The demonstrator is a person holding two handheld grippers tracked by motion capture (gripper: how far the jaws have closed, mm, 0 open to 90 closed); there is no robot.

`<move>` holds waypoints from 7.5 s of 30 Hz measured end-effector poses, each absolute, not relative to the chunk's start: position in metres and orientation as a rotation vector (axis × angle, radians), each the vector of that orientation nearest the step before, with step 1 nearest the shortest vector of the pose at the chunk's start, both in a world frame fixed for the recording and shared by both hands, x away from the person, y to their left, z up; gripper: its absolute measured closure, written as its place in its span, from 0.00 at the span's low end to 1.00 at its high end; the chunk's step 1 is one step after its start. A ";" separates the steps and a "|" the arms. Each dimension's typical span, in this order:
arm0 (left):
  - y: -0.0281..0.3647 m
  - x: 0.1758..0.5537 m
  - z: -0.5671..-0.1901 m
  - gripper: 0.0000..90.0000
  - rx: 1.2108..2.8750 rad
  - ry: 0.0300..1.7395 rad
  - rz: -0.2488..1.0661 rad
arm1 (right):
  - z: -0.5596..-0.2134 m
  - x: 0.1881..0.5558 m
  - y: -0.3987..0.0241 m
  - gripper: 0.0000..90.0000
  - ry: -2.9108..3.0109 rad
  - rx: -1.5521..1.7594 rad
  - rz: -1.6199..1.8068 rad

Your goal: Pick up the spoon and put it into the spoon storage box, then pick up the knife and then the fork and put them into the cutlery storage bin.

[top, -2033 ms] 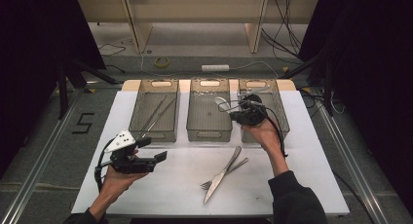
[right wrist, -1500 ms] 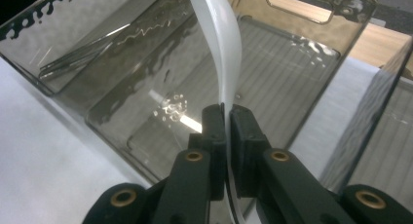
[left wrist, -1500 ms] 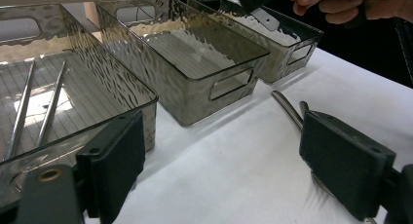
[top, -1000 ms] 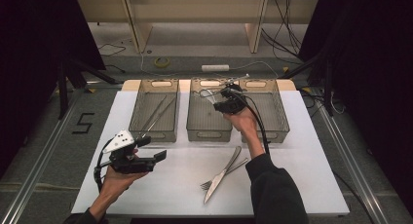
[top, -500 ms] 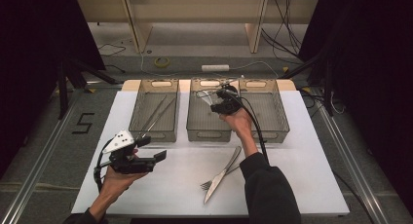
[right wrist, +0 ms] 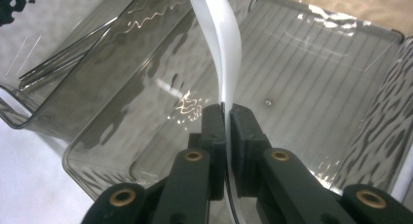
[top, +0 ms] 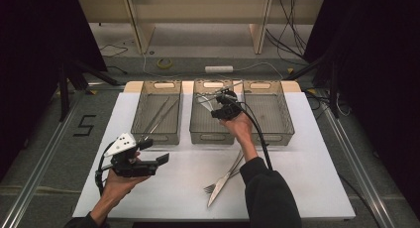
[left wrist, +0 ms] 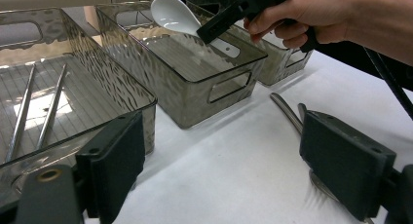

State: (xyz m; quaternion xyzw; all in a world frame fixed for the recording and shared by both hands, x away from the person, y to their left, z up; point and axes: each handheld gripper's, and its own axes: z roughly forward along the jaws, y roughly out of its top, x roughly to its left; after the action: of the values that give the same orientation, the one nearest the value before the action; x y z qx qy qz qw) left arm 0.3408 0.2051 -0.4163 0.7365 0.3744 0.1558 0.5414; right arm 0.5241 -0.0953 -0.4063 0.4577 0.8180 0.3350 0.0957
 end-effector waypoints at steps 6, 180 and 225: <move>0.205 0.341 -0.416 0.18 1.753 0.888 0.372 | -0.411 0.524 -0.095 0.95 2.435 1.376 0.986; 0.209 0.337 -0.417 0.18 1.757 0.900 0.387 | -0.467 0.432 -0.171 1.00 2.688 1.182 0.647; 0.208 0.336 -0.417 0.18 1.757 0.900 0.388 | -0.462 0.370 -0.200 1.00 2.782 1.179 0.569</move>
State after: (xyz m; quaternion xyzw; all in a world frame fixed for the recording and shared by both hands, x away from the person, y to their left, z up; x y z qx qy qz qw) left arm 0.3364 0.2081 -0.4169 0.7376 0.3777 0.1629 0.5355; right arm 0.3700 -0.1999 -0.4616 0.3832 0.9044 0.1849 0.0333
